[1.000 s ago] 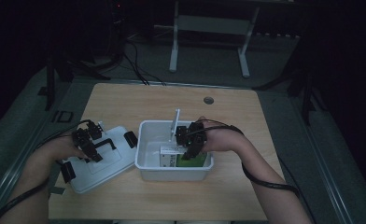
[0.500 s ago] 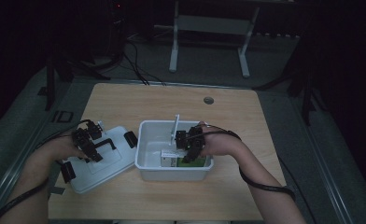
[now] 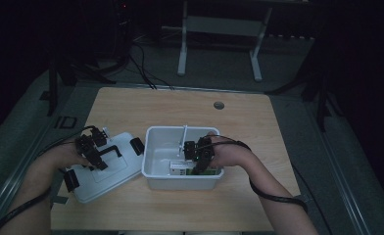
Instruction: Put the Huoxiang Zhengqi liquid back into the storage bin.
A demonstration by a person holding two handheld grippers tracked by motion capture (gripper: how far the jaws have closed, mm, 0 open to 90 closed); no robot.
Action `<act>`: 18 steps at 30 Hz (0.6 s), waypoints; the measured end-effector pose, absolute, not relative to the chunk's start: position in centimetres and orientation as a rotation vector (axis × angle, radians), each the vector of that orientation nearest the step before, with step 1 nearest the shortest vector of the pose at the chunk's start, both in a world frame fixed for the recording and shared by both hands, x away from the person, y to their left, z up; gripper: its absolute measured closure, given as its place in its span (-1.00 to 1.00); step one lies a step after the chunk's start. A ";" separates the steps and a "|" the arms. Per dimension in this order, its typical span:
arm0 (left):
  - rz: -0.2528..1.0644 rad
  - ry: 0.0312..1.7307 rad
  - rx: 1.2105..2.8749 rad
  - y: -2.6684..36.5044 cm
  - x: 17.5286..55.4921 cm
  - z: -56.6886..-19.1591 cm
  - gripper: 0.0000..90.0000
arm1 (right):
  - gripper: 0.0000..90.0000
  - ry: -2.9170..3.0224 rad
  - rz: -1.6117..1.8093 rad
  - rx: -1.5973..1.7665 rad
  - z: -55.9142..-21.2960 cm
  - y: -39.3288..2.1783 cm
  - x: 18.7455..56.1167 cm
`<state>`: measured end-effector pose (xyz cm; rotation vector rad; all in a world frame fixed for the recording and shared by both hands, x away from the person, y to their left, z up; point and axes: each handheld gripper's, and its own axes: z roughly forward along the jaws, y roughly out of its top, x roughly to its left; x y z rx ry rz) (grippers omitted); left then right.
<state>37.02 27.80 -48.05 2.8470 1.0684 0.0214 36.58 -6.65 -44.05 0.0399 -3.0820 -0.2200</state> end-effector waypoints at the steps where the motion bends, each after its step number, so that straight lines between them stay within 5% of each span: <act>1: 0.023 1.075 2.840 27.8 37.0 -48.0 -0.30 | 0.41 -3.081 -0.215 0.040 -44.3 -6.6 36.6; 18: 0.031 1.076 2.838 27.8 37.0 -47.7 -0.30 | 0.36 -3.068 -0.206 0.007 -44.8 -6.7 36.9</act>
